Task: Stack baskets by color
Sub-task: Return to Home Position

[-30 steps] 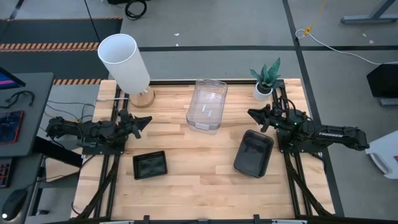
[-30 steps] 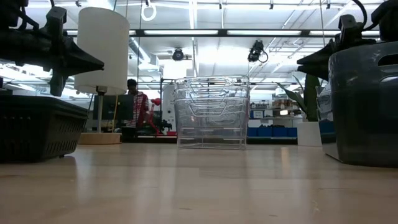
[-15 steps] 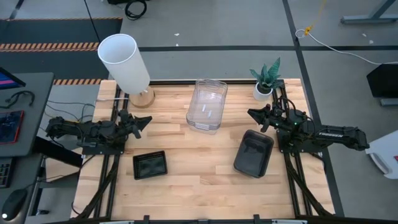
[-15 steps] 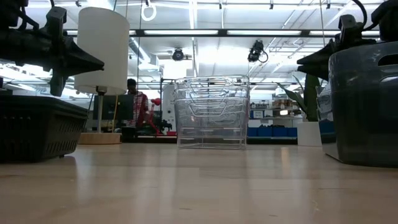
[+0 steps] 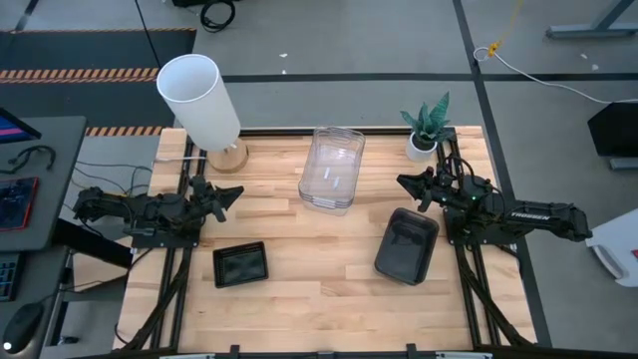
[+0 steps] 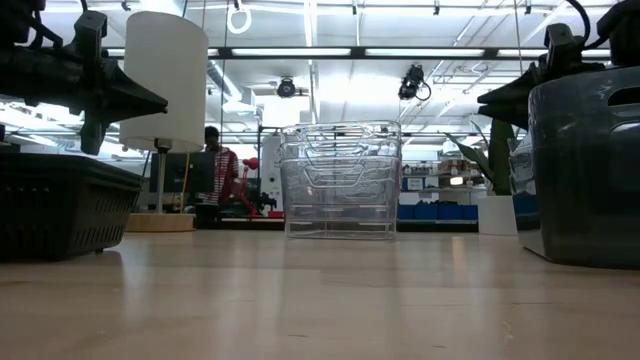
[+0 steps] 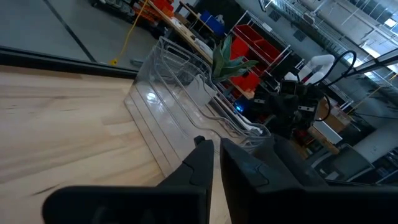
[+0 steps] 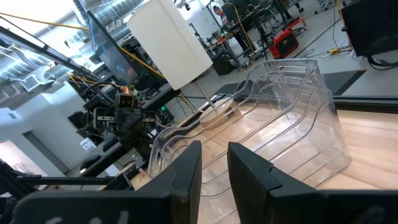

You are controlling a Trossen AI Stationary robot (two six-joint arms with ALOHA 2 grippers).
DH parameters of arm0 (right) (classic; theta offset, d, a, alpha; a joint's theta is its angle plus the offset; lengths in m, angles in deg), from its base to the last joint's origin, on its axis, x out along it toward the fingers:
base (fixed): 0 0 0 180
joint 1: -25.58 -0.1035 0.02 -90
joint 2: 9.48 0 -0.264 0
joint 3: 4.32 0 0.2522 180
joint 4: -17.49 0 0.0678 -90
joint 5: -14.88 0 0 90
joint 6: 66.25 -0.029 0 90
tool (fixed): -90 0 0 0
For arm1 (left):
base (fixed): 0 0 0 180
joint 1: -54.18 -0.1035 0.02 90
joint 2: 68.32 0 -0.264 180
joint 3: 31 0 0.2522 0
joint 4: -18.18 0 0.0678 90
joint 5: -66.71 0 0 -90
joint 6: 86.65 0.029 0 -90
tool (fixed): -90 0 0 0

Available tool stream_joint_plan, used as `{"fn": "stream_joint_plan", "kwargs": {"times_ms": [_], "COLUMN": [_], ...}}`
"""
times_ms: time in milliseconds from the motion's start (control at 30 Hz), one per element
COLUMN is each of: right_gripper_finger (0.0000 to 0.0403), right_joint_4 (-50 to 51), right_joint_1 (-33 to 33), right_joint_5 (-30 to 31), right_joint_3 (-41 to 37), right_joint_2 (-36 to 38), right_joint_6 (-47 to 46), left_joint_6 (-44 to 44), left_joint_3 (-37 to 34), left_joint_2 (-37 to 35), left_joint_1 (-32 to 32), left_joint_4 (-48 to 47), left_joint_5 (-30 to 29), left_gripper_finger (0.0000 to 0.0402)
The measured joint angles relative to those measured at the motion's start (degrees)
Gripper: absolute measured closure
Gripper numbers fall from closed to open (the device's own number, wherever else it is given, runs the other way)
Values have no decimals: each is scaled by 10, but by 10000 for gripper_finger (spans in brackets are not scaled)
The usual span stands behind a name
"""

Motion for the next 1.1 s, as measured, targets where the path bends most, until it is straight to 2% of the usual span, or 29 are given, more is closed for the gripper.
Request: {"fn": "stream_joint_plan", "kwargs": {"times_ms": [267,1100], "right_gripper_finger": [319,318], "right_joint_4": [0,0], "right_joint_1": [0,0], "right_joint_5": [0,0], "right_joint_3": [0,0], "right_joint_2": [0,0], "right_joint_6": [0,0], "left_joint_6": [0,0], "left_joint_3": [0,0], "left_joint_2": [0,0], "left_joint_1": [0,0], "left_joint_4": [0,0], "left_joint_5": [0,0], "left_gripper_finger": [376,367]}}
